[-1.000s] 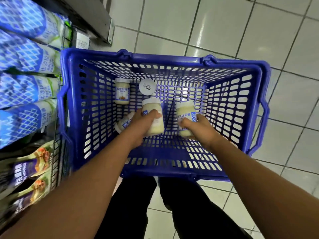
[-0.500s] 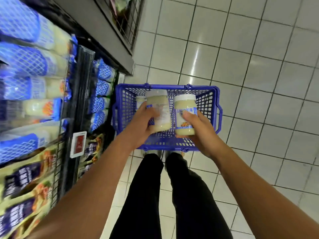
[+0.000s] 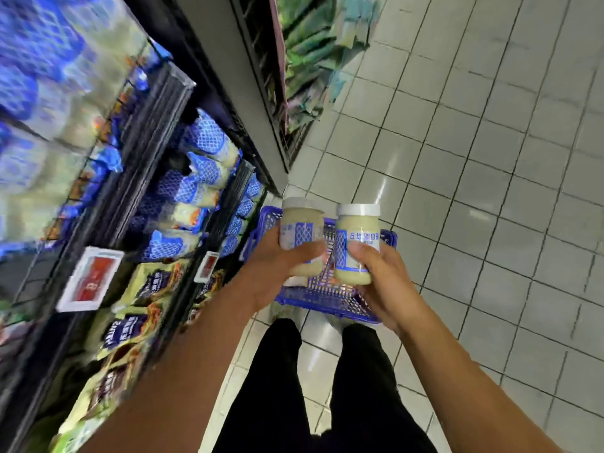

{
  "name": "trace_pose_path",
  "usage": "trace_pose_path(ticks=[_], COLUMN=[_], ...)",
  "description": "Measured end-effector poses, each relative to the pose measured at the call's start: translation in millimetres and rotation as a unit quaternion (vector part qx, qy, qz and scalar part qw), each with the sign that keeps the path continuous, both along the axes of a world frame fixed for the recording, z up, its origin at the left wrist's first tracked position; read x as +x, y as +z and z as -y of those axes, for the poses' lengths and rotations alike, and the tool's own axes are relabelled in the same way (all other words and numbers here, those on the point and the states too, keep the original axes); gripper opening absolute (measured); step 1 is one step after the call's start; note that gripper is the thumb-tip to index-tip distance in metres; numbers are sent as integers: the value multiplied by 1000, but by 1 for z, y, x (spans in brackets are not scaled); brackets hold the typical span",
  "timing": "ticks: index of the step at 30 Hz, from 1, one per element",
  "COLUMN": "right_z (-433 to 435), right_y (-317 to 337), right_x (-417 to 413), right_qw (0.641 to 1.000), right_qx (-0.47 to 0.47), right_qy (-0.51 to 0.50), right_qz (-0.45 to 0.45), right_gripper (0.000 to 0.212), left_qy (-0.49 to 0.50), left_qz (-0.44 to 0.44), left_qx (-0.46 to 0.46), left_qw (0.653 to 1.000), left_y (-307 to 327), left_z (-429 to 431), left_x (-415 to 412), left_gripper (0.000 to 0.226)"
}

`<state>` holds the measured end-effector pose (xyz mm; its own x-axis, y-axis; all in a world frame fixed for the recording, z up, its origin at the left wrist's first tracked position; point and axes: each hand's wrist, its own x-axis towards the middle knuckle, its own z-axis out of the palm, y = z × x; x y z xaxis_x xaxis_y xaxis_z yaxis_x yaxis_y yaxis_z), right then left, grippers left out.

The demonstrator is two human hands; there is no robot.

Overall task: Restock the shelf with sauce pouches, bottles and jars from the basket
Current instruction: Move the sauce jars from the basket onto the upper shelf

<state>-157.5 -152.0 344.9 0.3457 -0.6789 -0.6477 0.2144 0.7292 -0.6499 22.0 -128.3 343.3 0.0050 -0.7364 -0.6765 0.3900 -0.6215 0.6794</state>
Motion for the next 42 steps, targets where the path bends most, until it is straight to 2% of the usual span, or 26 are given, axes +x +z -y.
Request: trace_pose_path(ticks=[2,5,7,11,15,19,21,27,32,38,42], right_z=[6,18,26,38,37,26,18,-16,-51,-105,-138], right_y=[18,40,53,77,97,113,120,133,143,160,174], right_x=[-1,-2,-2,0,9,25,37,74,106,139,150], right_qw=[1000,998,995,988,982,969,962,929,896,855,810], right_qx=[-10,-27,-40,-67,-70,-80,-83,-101,-106,-119,-142], right_qy=[21,55,83,141,175,232,259,349,420,493,557], right_qz=[-8,-22,-29,-19,6,26,34,76,98,103,116], right_gripper=[47,58,55,45,48,45,52,39,57,54,47], left_qy=[45,121,137,173,247,302,332,427,486,557,612], left_qz=[-5,-62,-72,-30,-24,-1,14,28,53,73,87], left_qx=[-2,-18,-35,-77,-60,-49,-57,-79,-93,-113,-119], left_qw=[999,991,987,981,967,952,941,900,867,820,777], left_y=[20,46,61,83,97,110,118,146,161,176,186], left_z=[-2,-5,-10,-27,-47,-71,-86,-140,-192,-258,-298], left_x=[-3,-5,-9,-19,-24,-21,-18,-9,-3,-3,-12], left_gripper=[51,34,33,42,43,30,38,56,53,58,59])
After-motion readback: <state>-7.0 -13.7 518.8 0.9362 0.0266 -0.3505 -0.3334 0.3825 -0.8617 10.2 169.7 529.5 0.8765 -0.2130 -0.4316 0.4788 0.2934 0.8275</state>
